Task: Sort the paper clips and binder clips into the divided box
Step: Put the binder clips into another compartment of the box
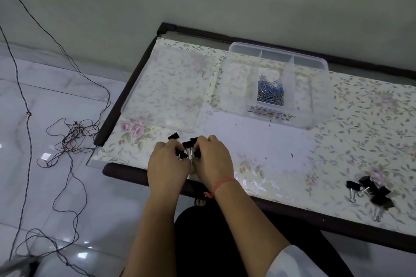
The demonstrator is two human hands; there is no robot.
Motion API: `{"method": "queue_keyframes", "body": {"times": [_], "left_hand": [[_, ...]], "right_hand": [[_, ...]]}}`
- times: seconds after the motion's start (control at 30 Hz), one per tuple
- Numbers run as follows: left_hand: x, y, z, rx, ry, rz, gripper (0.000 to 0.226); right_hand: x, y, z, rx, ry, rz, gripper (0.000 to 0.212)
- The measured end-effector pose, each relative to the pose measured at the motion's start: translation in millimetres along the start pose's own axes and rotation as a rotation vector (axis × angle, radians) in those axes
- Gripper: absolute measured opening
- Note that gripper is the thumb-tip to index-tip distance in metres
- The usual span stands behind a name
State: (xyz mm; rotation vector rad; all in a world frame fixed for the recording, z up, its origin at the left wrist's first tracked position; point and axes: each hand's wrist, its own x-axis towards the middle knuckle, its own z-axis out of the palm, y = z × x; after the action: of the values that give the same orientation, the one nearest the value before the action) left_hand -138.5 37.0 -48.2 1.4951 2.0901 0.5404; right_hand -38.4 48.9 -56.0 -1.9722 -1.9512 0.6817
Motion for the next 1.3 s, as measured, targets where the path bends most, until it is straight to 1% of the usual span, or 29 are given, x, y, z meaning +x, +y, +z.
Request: {"method": "queue_keyframes", "body": {"times": [0.07,0.13,0.23,0.3,0.33,0.4,0.47,0.5,0.6,0.67,0.7,0.73,0.77,0.8,0.87,0.9,0.93,1.0,1.07,1.13,1.2,1.23,1.3], "left_hand": [[0.8,2.1,1.1,-0.021,0.005,-0.012,0.021],[1.2,-0.1,2.0,-0.063,0.018,-0.048,0.02],[5.5,-4.7,-0.2,-0.162,0.003,-0.12,0.028],[7.9,-4.3,-3.9,-0.177,-0.007,-0.131,0.036],[9.1,-2.6,-5.6,-0.19,-0.004,-0.135,0.038],[10.8,-0.1,-8.1,-0.263,0.011,-0.152,0.035],[13.0,-0.4,-10.1,-0.431,0.014,-0.226,0.028],[13.3,-0.5,-11.3,-0.525,0.008,-0.276,0.027],[18.1,5.1,-15.5,-0.795,-0.072,-0.482,0.036],[21.8,12.2,-19.5,-0.986,-0.153,-0.63,0.041],[22.3,15.2,-21.2,-1.039,-0.19,-0.671,0.041],[22.7,14.8,-20.9,-1.013,-0.211,-0.666,0.034],[21.5,14.1,-21.3,-0.859,-0.226,-0.588,0.022],[19.4,10.0,-18.6,-0.605,-0.237,-0.446,0.019],[12.9,3.6,-12.0,-0.124,-0.231,-0.183,0.034],[10.5,2.8,-8.6,-0.007,-0.225,-0.096,0.039],[8.5,1.9,-4.7,0.021,-0.226,-0.039,0.04],[7.9,1.8,1.0,-0.005,-0.201,0.008,0.034],[9.7,-1.7,4.0,0.007,-0.164,0.026,0.028],[10.4,-4.3,3.2,-0.033,-0.131,0.015,0.023],[11.0,-0.8,-1.5,-0.207,-0.125,-0.074,0.024],[11.9,1.0,-4.2,-0.342,-0.132,-0.144,0.025],[14.0,2.7,-7.8,-0.604,-0.166,-0.273,0.027]], "right_hand": [[1.9,3.0,-2.3,0.046,0.014,0.029,0.018],[0.9,7.1,-2.6,0.144,0.047,0.094,0.02],[0.8,12.3,-4.1,0.425,0.084,0.266,0.023],[3.5,13.6,-4.9,0.559,0.048,0.32,0.025],[5.0,12.8,-5.4,0.57,0.017,0.316,0.026],[7.4,9.0,-5.3,0.528,-0.024,0.276,0.028],[9.1,4.6,-3.6,0.448,-0.023,0.212,0.028],[10.1,3.3,-2.6,0.396,-0.01,0.171,0.03],[14.8,4.7,-0.1,0.236,0.006,0.053,0.04],[16.6,7.9,-0.6,0.183,-0.003,0.026,0.037],[16.9,10.2,-1.4,0.17,-0.002,0.02,0.033],[17.1,12.6,-2.5,0.163,0.001,0.018,0.029],[17.0,14.7,-3.9,0.159,0.002,0.018,0.026],[17.3,16.8,-5.5,0.16,-0.001,0.023,0.024],[17.5,18.9,-9.1,0.172,-0.011,0.043,0.025],[17.3,19.4,-10.5,0.186,-0.013,0.059,0.026],[17.0,19.9,-11.1,0.211,-0.011,0.086,0.027],[15.6,22.0,-11.6,0.285,-0.006,0.141,0.032],[13.8,25.5,-10.0,0.306,-0.023,0.155,0.035],[12.9,28.6,-8.6,0.313,-0.056,0.164,0.028],[13.8,29.6,-10.2,0.377,-0.072,0.196,0.02],[14.1,30.8,-12.4,0.461,-0.073,0.227,0.016],[13.9,32.7,-19.4,0.72,-0.086,0.329,0.01]]}}
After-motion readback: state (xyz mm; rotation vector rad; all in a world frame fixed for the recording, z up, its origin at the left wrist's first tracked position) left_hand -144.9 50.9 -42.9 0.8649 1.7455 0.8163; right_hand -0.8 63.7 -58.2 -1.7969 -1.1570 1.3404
